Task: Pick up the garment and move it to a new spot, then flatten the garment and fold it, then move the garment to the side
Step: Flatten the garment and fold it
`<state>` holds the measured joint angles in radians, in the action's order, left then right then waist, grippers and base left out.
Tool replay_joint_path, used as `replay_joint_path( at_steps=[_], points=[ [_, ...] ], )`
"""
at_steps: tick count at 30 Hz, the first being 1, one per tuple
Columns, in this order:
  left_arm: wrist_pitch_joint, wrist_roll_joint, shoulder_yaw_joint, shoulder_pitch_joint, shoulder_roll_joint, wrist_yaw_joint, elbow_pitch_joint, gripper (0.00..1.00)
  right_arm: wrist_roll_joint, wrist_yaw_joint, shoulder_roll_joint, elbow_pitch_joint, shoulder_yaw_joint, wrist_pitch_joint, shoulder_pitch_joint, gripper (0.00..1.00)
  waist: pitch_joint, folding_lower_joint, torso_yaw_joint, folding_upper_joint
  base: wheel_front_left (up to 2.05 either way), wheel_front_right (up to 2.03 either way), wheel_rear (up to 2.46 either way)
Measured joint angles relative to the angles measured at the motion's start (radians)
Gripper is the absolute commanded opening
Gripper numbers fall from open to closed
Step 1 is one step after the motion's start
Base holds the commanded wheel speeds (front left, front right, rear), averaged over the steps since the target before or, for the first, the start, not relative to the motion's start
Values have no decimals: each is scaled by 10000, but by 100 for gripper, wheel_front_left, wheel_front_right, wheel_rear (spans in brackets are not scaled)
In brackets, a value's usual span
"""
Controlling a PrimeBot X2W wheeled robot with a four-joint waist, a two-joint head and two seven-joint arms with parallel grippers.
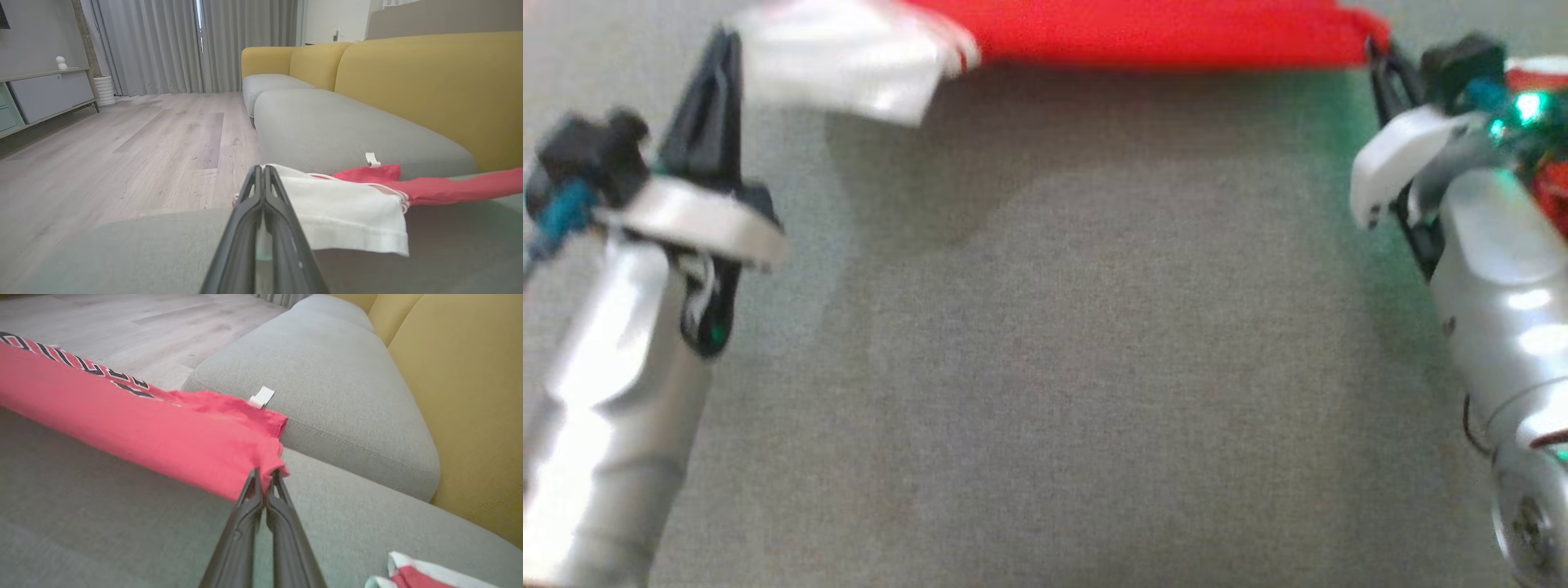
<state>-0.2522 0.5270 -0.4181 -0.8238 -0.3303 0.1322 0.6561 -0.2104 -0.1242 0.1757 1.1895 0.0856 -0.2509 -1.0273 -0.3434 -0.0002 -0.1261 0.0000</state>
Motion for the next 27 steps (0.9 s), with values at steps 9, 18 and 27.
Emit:
replay_joint_path(
  at_steps=[9, 18, 27],
  points=[
    [2, -731, -159, 3031, -355, -96, -980, 0, 1733, 0, -13, 953, 2117, 52, 1199, 0, 1474, -1, 43, 0, 0, 0, 0],
    [4, -794, -387, 4841, -594, -489, -1691, 0, 4742, 0, 102, 188, 4800, 1279, 3072, 0, 2725, 0, 211, 1, 0, 0, 0],
    [410, -767, -621, 6556, -930, -1011, -3106, 0, 9191, 0, 2991, -4621, 7637, 4111, 5195, 0, 3704, 0, 359, 1, 0, 0, 0]
  ],
)
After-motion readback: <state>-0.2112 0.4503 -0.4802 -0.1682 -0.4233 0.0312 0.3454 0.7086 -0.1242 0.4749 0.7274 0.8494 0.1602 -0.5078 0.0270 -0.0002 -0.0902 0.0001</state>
